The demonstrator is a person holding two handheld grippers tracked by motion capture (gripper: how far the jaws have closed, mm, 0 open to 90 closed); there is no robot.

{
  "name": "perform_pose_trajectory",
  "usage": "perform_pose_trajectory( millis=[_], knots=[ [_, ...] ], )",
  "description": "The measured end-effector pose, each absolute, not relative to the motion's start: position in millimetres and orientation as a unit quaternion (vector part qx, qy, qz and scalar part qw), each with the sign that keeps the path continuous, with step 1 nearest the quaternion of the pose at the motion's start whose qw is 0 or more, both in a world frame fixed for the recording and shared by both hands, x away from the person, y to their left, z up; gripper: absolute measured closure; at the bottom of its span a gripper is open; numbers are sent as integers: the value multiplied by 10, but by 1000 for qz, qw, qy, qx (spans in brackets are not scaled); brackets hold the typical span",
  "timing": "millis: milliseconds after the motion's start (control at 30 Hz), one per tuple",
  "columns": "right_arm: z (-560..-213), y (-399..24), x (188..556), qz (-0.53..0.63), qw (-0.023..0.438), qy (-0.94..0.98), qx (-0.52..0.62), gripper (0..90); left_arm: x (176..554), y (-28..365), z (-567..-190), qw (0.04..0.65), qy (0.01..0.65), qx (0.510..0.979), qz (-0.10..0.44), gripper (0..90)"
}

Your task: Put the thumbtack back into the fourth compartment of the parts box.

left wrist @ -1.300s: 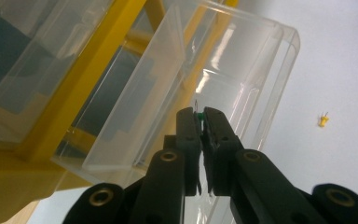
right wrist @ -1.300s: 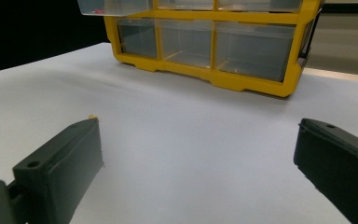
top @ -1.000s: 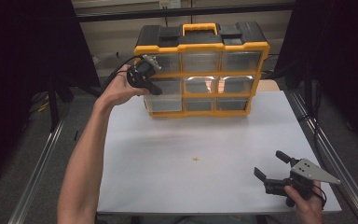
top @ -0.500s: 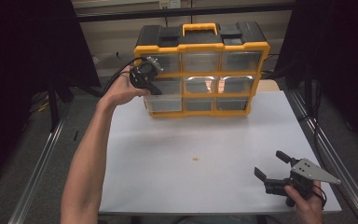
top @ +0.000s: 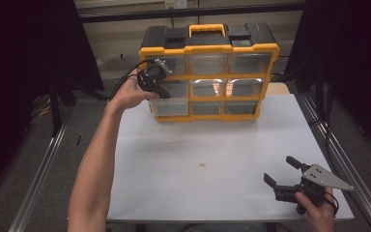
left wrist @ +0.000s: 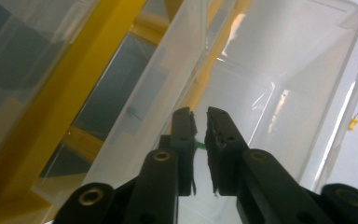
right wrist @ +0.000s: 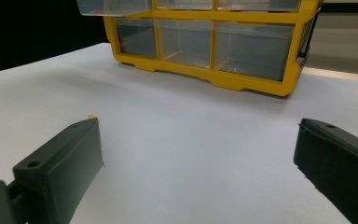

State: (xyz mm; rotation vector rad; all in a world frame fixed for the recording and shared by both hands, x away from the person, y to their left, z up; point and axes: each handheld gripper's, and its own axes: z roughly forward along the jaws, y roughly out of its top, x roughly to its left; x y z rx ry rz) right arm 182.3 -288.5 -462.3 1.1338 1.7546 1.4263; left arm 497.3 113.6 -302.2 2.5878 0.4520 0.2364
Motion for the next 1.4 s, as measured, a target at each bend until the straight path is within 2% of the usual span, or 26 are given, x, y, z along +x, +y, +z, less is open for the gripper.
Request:
perform_pose_trajectory(
  millis=[200,233,400,667,900,1067,1267,1400],
  knots=[
    [-4621,-2883,1821,539,300,661,428,8,4961,1205,-2928,277,170,941,90,796],
    [-4621,-2885,1821,539,301,661,427,8,4940,1208,-2921,294,189,933,86,793],
    [-4619,-2888,1817,538,302,661,426,8,4881,1261,-2835,327,177,924,87,793],
    [-4617,-2887,1816,538,301,662,426,8,4783,1376,-2796,371,175,907,92,720],
    [-4620,-2878,1822,537,301,662,427,8,4632,1431,-2752,402,176,891,113,598],
    [-4619,-2881,1821,537,302,662,426,8,4495,1446,-2766,421,183,880,121,441],
    [-4620,-2879,1825,537,300,664,425,8,4334,1446,-2810,427,175,877,132,338],
    [-4621,-2869,1825,537,300,664,425,8,4228,1421,-2818,432,167,874,147,235]
  ],
)
